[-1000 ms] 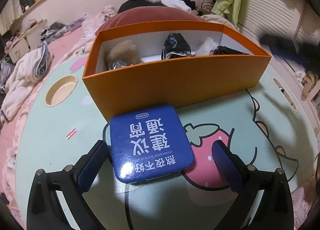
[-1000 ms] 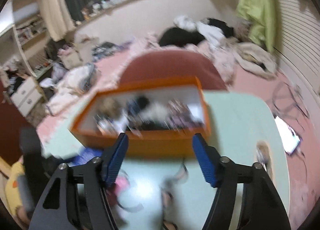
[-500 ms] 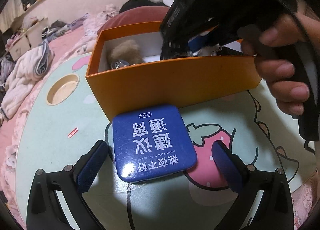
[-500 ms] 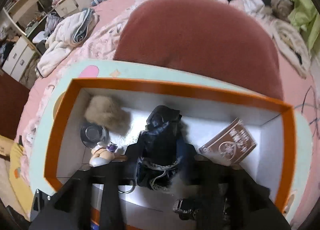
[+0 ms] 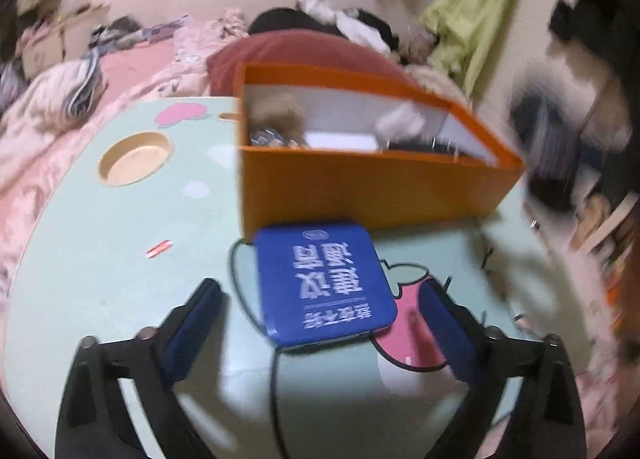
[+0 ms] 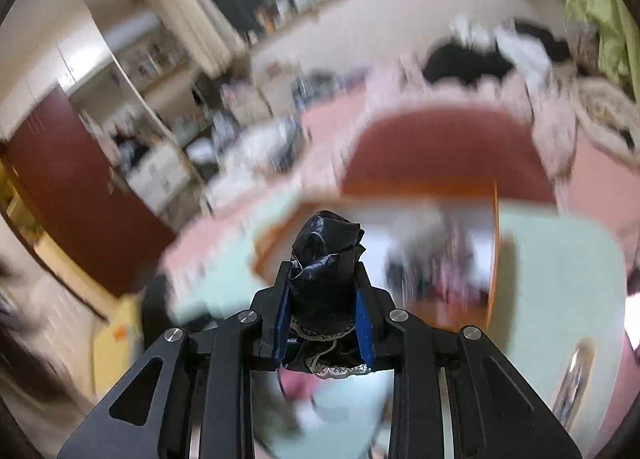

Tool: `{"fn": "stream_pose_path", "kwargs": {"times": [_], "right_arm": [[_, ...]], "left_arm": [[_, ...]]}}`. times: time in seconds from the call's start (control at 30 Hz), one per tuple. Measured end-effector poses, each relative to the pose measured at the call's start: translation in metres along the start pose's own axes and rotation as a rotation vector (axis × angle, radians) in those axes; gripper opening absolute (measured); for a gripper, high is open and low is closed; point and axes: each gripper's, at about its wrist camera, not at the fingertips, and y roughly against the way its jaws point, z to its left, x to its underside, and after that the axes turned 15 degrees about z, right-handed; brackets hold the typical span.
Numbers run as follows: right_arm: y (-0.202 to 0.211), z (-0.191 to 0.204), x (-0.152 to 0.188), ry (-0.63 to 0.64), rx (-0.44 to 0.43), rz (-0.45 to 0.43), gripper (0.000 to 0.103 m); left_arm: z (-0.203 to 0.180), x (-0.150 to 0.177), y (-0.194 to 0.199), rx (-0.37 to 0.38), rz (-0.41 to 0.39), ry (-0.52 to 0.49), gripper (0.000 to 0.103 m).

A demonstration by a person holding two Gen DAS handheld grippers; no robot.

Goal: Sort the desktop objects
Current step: 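Lift the black lace fabric out of the box with the right gripper onto the table, then grasp the green toy car in the box with the left gripper, place on table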

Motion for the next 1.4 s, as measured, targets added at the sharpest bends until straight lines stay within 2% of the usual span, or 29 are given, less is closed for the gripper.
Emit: {"fn": "stream_pose_path", "kwargs": {"times": [0.07,0.13,0.17,0.2,0.27,0.3,0.37,0.5,0.63,0.73,0.77,0.8,0.87,0.93,0.97,1.0,1.07,1.1,1.23,1.27,1.33,1.37,1.4], "right_arm": [[-0.024,-0.002,0.02,-0.022,0.018,0.082,0.03],[-0.047,-0.009,0.036,-0.068,0.05,0.138,0.032],[-0.057,-0.011,0.039,-0.084,0.07,0.151,0.041],[-0.066,-0.009,0.044,-0.082,0.082,0.095,0.044],[-0.077,-0.005,0.038,-0.054,0.109,0.116,0.065],[-0.083,-0.002,0.035,-0.044,0.129,0.13,0.067],[-0.089,0.001,0.032,-0.045,0.191,0.137,0.067],[-0.088,-0.005,0.041,-0.087,0.208,0.102,0.067],[-0.079,-0.016,0.05,-0.176,0.211,0.063,0.068],[-0.073,-0.021,0.047,-0.203,0.177,0.044,0.068],[-0.074,-0.016,0.046,-0.202,0.177,0.045,0.068],[-0.075,-0.016,0.046,-0.198,0.178,0.046,0.068],[-0.081,-0.014,0.045,-0.185,0.18,0.052,0.069],[-0.084,-0.013,0.042,-0.18,0.177,0.053,0.069],[-0.084,-0.014,0.042,-0.181,0.17,0.052,0.069],[-0.084,-0.016,0.041,-0.184,0.163,0.05,0.069],[-0.08,-0.02,0.039,-0.191,0.148,0.045,0.069],[-0.077,-0.022,0.039,-0.193,0.144,0.043,0.069],[-0.071,-0.026,0.037,-0.194,0.143,0.041,0.069],[-0.071,-0.027,0.036,-0.194,0.143,0.041,0.069],[-0.071,-0.027,0.036,-0.194,0.143,0.041,0.069],[-0.071,-0.026,0.036,-0.194,0.143,0.042,0.069],[-0.071,-0.026,0.035,-0.194,0.143,0.041,0.069]], "left_arm": [[0.009,0.0,0.014,0.035,-0.039,0.013,0.081],[0.01,-0.007,0.029,0.047,-0.085,0.004,0.081],[0.007,-0.015,0.04,0.058,-0.113,-0.009,0.081],[0.004,-0.022,0.046,0.069,-0.125,-0.02,0.081],[-0.008,-0.048,0.056,0.097,-0.126,-0.063,0.081],[-0.014,-0.058,0.057,0.109,-0.116,-0.085,0.081],[-0.031,-0.088,0.049,0.132,-0.048,-0.123,0.081],[-0.06,-0.13,0.007,0.147,0.122,-0.12,0.081],[-0.083,-0.141,-0.04,0.085,0.236,-0.155,0.081],[-0.085,-0.141,-0.065,0.113,0.324,-0.144,0.081],[-0.084,-0.139,-0.076,0.131,0.367,-0.122,0.078],[-0.084,-0.138,-0.078,0.103,0.375,-0.121,0.073],[-0.089,-0.136,-0.078,0.05,0.359,-0.151,0.065],[-0.089,-0.134,-0.074,0.065,0.341,-0.153,0.058],[-0.088,-0.133,-0.07,0.094,0.324,-0.149,0.037],[-0.087,-0.132,-0.07,0.111,0.326,-0.142,0.026],[-0.084,-0.129,-0.064,0.144,0.301,-0.134,0.017],[-0.083,-0.128,-0.061,0.145,0.288,-0.138,0.016],[-0.08,-0.125,-0.048,0.138,0.256,-0.134,0.016],[-0.078,-0.126,-0.046,0.144,0.256,-0.108,0.019],[-0.065,-0.127,-0.044,0.175,0.239,-0.056,0.044],[-0.058,-0.134,-0.045,0.19,0.227,-0.018,0.067],[-0.055,-0.137,-0.045,0.193,0.219,0.01,0.073]]}}
